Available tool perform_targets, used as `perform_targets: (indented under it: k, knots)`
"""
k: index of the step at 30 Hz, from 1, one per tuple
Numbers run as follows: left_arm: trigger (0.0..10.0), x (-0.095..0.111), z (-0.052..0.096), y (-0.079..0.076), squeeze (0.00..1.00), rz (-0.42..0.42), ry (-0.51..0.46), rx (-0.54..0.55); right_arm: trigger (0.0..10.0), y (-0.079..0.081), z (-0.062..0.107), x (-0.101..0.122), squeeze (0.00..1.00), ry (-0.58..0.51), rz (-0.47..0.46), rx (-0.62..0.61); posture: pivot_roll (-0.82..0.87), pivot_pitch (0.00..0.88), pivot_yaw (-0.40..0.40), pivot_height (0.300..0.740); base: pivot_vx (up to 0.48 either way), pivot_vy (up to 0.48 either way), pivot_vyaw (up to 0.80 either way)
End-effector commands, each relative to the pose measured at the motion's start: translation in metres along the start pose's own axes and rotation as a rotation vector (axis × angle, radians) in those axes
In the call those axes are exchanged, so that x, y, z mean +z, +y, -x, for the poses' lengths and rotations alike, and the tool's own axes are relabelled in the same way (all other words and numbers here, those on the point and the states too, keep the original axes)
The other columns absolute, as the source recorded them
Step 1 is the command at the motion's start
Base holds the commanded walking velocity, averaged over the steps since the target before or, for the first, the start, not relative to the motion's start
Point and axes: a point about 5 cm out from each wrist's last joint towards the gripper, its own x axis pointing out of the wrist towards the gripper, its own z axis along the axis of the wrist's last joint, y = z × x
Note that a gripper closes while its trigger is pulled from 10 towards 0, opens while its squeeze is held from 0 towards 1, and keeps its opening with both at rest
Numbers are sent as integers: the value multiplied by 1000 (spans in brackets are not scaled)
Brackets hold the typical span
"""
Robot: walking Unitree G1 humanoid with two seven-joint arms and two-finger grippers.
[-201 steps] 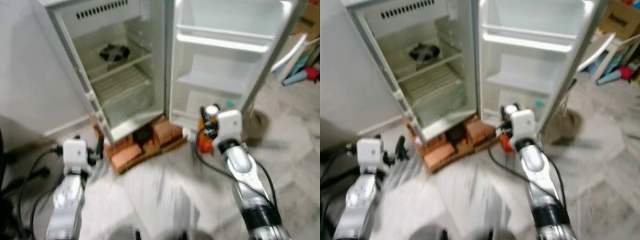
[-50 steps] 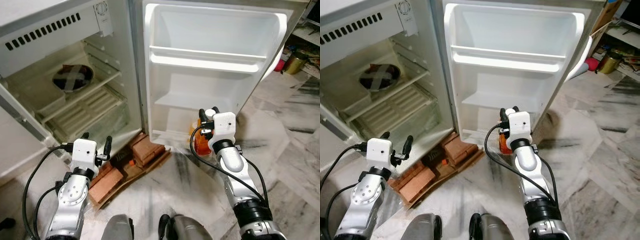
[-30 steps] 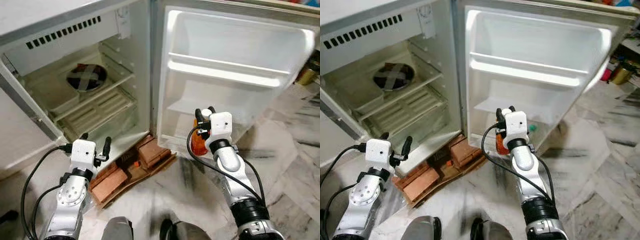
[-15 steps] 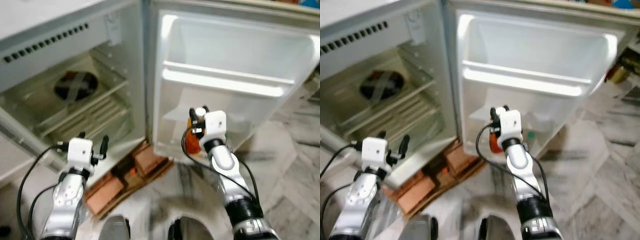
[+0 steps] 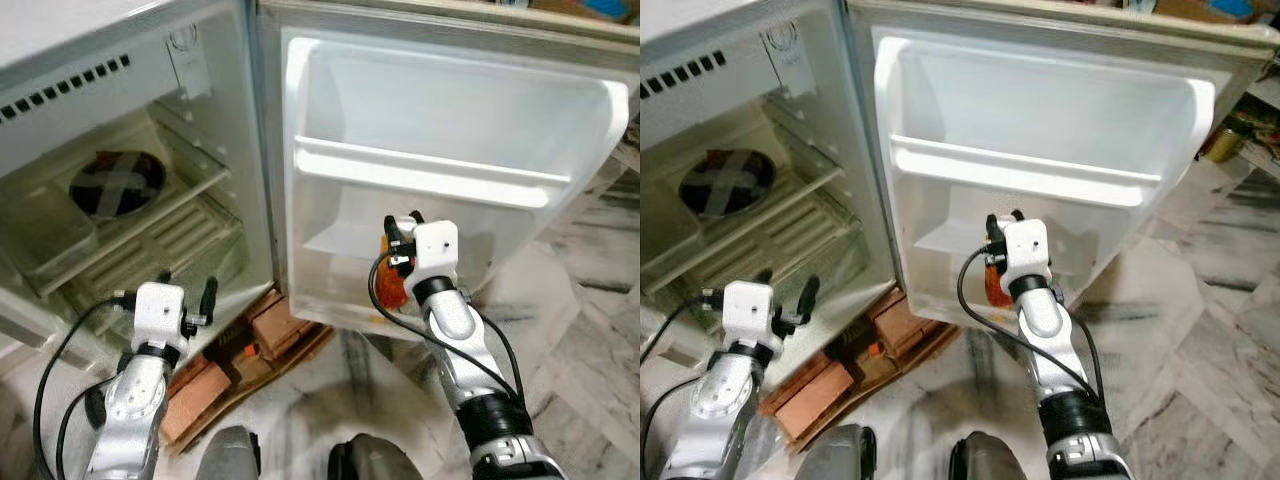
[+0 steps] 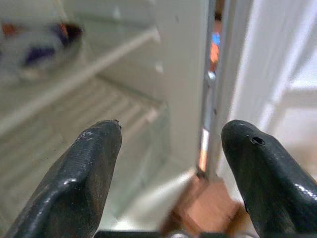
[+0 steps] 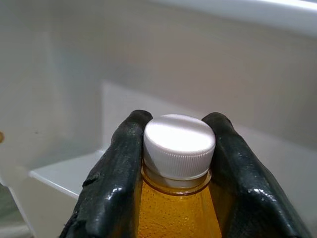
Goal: Restocking fridge
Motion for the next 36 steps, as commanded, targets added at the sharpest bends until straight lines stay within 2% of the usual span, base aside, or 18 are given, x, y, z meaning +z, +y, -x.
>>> perform_targets:
  k: [1,7,14,20,27,36]
  knots:
    - [10000,-6,8,12,0,27,48,27,10000,-1,-1,4,0,-20,-29,12,101,143,-60,740,0,0,0]
    - [10000,-6,12,20,0,36,51,55,10000,1,0,2,0,-13,-35,17,108,147,-60,731,0,0,0]
    - [10000,-4,14,9,0,67,54,17,10000,3,-1,3,0,-13,-39,26,107,148,-61,686,0,0,0]
    - [10000,-3,12,10,0,63,53,17,10000,3,-2,3,0,-19,-41,25,106,149,-57,657,0,0,0]
    - [10000,0,9,14,0,63,46,24,10000,2,-2,3,0,-17,-42,15,107,150,-53,657,0,0,0]
    - [10000,2,6,11,0,58,40,19,10000,2,-2,3,0,-18,-39,17,107,153,-53,657,0,0,0]
